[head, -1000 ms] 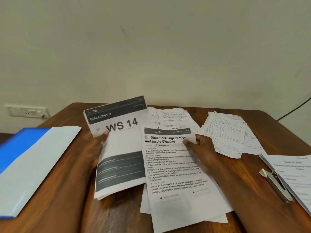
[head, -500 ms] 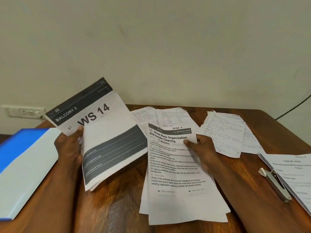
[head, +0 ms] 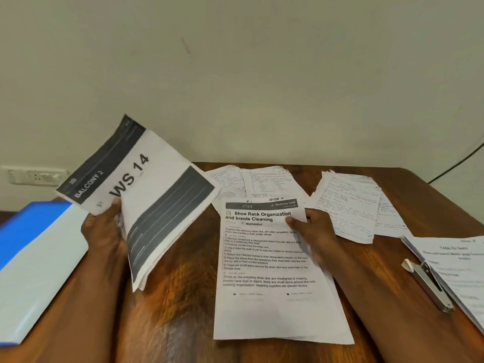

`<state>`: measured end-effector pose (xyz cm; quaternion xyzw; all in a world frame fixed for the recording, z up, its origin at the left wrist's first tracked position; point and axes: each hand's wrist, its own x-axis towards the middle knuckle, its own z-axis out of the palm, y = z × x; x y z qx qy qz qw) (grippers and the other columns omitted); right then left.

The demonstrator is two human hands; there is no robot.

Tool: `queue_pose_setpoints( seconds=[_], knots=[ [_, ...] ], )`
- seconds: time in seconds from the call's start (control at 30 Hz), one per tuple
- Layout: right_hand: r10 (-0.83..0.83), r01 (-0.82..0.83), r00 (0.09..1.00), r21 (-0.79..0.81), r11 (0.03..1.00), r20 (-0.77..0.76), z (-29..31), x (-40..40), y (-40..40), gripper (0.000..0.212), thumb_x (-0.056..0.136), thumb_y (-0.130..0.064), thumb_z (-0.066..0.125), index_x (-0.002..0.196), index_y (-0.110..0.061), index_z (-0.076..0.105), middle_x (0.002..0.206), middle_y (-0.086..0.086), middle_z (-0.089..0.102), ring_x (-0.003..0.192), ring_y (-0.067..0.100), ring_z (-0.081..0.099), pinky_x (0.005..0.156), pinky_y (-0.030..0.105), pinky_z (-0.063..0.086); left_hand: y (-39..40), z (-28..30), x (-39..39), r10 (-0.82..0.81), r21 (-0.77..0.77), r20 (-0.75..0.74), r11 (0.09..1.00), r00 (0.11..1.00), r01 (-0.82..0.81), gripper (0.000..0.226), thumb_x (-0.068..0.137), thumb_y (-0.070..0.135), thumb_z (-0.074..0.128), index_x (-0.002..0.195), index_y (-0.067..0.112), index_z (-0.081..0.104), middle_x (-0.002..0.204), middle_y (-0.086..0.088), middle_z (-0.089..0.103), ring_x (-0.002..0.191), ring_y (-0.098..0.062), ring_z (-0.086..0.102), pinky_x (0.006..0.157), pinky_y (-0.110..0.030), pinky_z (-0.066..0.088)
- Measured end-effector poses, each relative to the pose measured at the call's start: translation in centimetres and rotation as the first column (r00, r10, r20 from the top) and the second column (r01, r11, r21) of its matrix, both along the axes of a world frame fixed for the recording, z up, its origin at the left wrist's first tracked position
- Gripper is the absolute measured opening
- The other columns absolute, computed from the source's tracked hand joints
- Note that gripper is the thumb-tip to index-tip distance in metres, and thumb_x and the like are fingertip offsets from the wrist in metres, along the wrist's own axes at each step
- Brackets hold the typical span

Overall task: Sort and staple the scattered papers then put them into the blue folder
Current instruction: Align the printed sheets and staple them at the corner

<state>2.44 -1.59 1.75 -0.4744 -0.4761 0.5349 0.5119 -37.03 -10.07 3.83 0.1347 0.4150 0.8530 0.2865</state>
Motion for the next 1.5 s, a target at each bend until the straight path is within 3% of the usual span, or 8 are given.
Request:
queue_pose_setpoints(
  seconds=[0.17,0.3,0.5,0.77,0.97,1.23,1.37,1.5],
  knots=[
    [0.029,-0.029,1.000,0.014,0.999,-0.011,0.3,0.2,-0.2,0.021,0.094,0.004,0.069,0.113,-0.002,0.074,0.106,0.012,0.079,0.096,0.029,0.078,0.075,0.036,0.064,0.3,0.4,4.0,-0.228,-0.139,-0.162,0.969,0.960,0.206,0.018,0.096,0.005,0.070,0.104,0.021,0.070,0.087,0.010,0.081,0.082,-0.011,0.079,0.064,-0.026,0.063],
    [0.014,-0.014,1.000,-0.026,1.000,-0.004,0.3,0.1,0.0,0.019,0.096,0.000,0.069,0.113,-0.005,0.075,0.105,0.012,0.080,0.096,0.031,0.078,0.083,0.047,0.064,0.7,-0.8,6.6,-0.414,-0.250,-0.303,0.904,0.859,0.347,0.022,0.096,0.009,0.072,0.117,0.013,0.071,0.110,-0.006,0.080,0.097,-0.029,0.078,0.073,-0.040,0.064],
    [-0.033,0.034,0.998,-0.027,0.999,0.056,0.5,-0.5,0.2,0.013,0.100,-0.012,0.067,0.107,-0.014,0.077,0.101,0.004,0.081,0.093,0.027,0.079,0.091,0.053,0.061,0.6,-1.2,9.3,-0.545,-0.393,-0.359,0.824,0.758,0.407,0.016,0.094,0.013,0.075,0.110,0.016,0.072,0.102,0.007,0.082,0.088,-0.022,0.080,0.064,-0.034,0.061],
    [-0.076,0.076,0.993,0.001,0.997,0.087,0.3,-0.7,0.0,0.011,0.100,-0.021,0.068,0.105,-0.020,0.078,0.099,-0.005,0.081,0.092,0.021,0.078,0.093,0.050,0.060,0.4,-1.5,10.4,-0.587,-0.440,-0.379,0.794,0.715,0.419,0.022,0.095,0.013,0.074,0.117,0.011,0.071,0.108,0.000,0.081,0.090,-0.026,0.080,0.070,-0.041,0.062],
    [-0.022,0.023,0.999,0.022,0.999,-0.038,0.7,-1.3,-1.0,0.020,0.106,-0.019,0.059,0.120,-0.020,0.074,0.116,-0.002,0.078,0.104,0.023,0.076,0.095,0.047,0.059,0.2,-1.5,12.0,-0.564,-0.377,-0.407,0.820,0.719,0.430,0.016,0.096,0.011,0.072,0.110,0.020,0.072,0.100,0.010,0.081,0.087,-0.019,0.080,0.057,-0.023,0.060],
    [-0.025,0.029,0.994,0.042,0.999,-0.106,1.5,-2.2,-2.0,0.016,0.104,-0.032,0.062,0.117,-0.027,0.071,0.111,0.003,0.079,0.098,0.029,0.078,0.084,0.046,0.062,0.6,-2.6,12.7,-0.587,-0.353,-0.477,0.809,0.654,0.469,0.032,0.096,0.004,0.070,0.127,0.008,0.065,0.115,-0.003,0.080,0.101,-0.027,0.078,0.077,-0.042,0.066],
    [-0.019,0.030,0.991,0.079,0.996,-0.131,2.2,-2.0,-2.2,0.021,0.102,-0.028,0.066,0.122,-0.024,0.069,0.108,0.006,0.079,0.095,0.031,0.078,0.074,0.039,0.063,0.5,-2.6,12.5,-0.586,-0.336,-0.513,0.810,0.627,0.481,0.025,0.096,-0.001,0.067,0.118,0.010,0.071,0.114,-0.005,0.080,0.102,-0.029,0.078,0.082,-0.044,0.066],
    [-0.053,0.059,0.994,0.062,0.996,-0.099,2.8,-1.3,-1.9,0.018,0.099,-0.023,0.067,0.116,-0.024,0.074,0.104,0.002,0.080,0.098,0.029,0.076,0.081,0.042,0.065,0.2,-2.5,12.7,-0.566,-0.337,-0.599,0.820,0.567,0.463,0.024,0.097,-0.001,0.067,0.112,0.015,0.076,0.113,-0.004,0.080,0.100,-0.027,0.078,0.082,-0.047,0.065]
  ],
)
